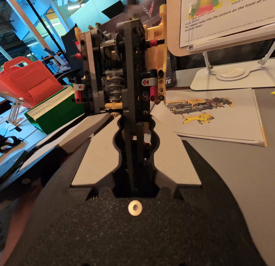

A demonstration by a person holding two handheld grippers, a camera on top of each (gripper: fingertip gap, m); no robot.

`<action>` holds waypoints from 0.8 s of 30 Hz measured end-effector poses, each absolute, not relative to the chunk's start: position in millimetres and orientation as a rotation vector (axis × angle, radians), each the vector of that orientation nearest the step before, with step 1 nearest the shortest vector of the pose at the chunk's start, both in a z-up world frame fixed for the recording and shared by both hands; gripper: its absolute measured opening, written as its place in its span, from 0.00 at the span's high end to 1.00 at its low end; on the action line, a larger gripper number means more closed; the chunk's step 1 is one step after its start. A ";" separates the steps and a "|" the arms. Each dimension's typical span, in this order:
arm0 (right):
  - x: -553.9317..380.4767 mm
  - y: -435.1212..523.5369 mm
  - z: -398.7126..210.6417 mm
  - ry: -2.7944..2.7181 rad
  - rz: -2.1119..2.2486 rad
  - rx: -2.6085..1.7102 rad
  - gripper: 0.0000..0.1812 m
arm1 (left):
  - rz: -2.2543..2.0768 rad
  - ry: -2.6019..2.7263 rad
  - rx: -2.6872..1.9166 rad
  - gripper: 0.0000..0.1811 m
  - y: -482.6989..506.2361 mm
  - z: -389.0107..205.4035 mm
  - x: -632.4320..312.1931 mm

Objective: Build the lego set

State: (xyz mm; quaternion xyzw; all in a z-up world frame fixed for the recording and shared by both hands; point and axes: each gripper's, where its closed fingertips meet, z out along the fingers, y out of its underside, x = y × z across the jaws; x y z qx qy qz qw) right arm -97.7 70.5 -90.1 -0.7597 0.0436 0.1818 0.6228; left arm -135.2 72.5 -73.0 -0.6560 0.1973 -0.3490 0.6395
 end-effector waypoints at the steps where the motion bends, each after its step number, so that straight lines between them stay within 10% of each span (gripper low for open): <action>1: -95.8 69.5 -91.0 0.086 0.402 -1.759 0.82 | -0.830 0.454 -1.505 0.83 72.8 -74.4 -133.6; 10: -62.2 64.4 -57.4 0.098 0.324 -1.725 0.64 | -0.752 0.544 -1.461 0.83 65.4 -73.3 -131.3; 24: -63.5 68.8 -49.3 0.131 0.357 -1.685 0.77 | -0.631 0.616 -1.363 0.83 48.6 -61.9 -122.9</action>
